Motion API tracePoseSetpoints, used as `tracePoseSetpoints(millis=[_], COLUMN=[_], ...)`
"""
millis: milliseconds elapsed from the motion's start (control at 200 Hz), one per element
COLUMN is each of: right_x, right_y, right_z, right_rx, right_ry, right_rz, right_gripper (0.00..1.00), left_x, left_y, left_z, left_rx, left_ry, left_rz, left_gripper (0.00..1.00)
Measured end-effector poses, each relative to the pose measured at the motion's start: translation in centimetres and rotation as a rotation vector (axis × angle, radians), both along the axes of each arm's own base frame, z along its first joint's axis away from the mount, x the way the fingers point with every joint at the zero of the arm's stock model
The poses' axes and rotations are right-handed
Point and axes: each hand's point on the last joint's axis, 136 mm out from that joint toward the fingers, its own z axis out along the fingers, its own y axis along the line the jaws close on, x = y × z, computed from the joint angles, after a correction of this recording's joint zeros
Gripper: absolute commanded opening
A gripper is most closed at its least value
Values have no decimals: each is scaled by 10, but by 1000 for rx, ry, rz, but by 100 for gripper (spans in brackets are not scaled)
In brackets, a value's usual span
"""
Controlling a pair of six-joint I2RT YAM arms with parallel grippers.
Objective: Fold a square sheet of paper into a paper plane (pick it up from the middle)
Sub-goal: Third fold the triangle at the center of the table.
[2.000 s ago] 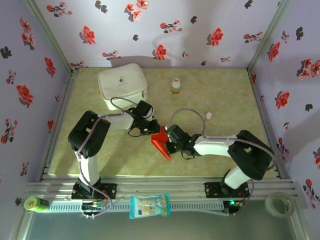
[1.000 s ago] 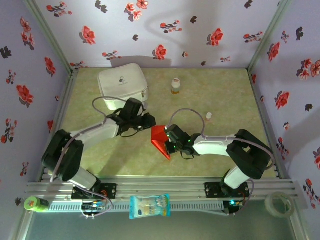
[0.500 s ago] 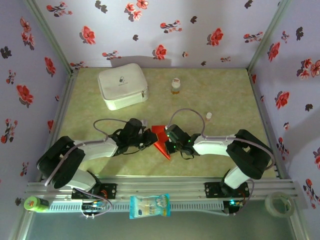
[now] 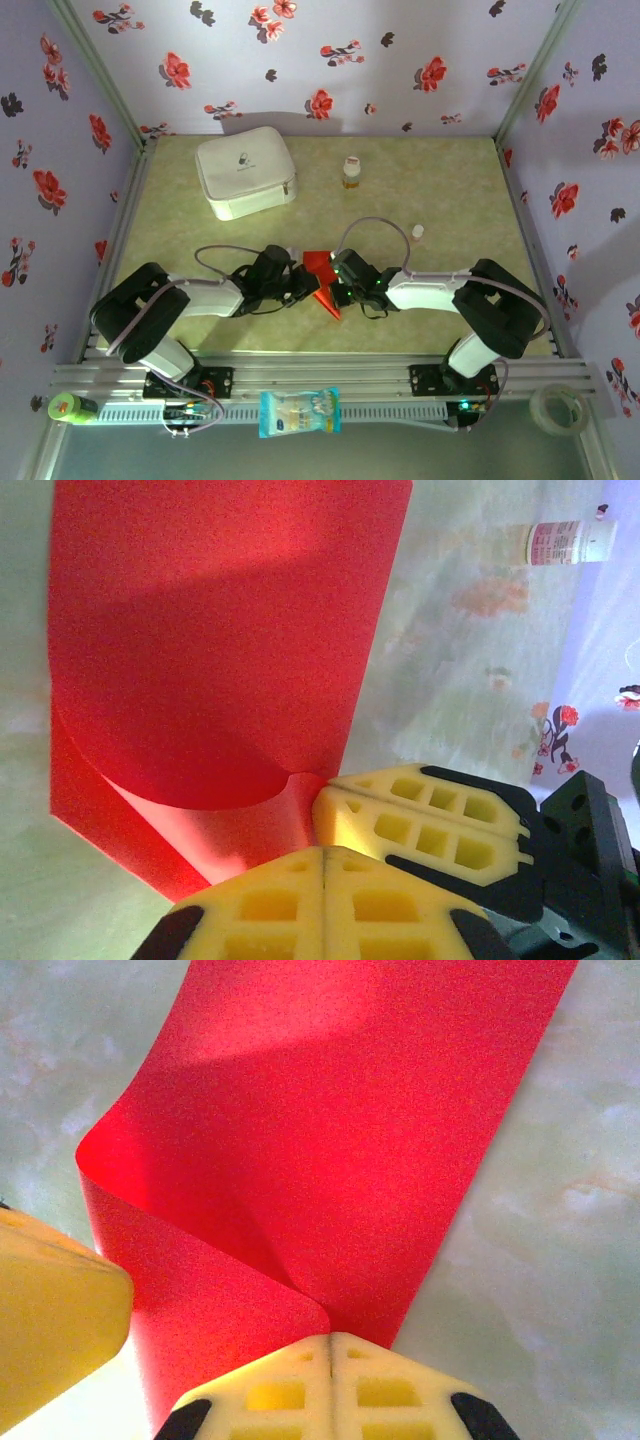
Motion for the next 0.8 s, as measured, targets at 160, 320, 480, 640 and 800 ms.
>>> tracePoseSetpoints(millis=[160,320,480,640,800], right_x=[0,0,0,0,0], right_y=[0,0,0,0,0], right_z=[0,-1,-1,0,0], right_rx=[1,3,5,9,9], right_ry=[0,0,-2,-5,-5], right_rz=[-1,-3,-3,-3,-3], right_gripper=[0,0,0,0,0], left_x=[1,3,3,2,2], left_y=[0,-3,-3,-2,0], left_z=[-4,-1,-4,-12,-19], left_rx=[0,-14,-12,4,23], left_ry=[0,-13,-12,3,13], left_rz=[1,0,0,1,5], left_gripper=[0,0,0,0,0])
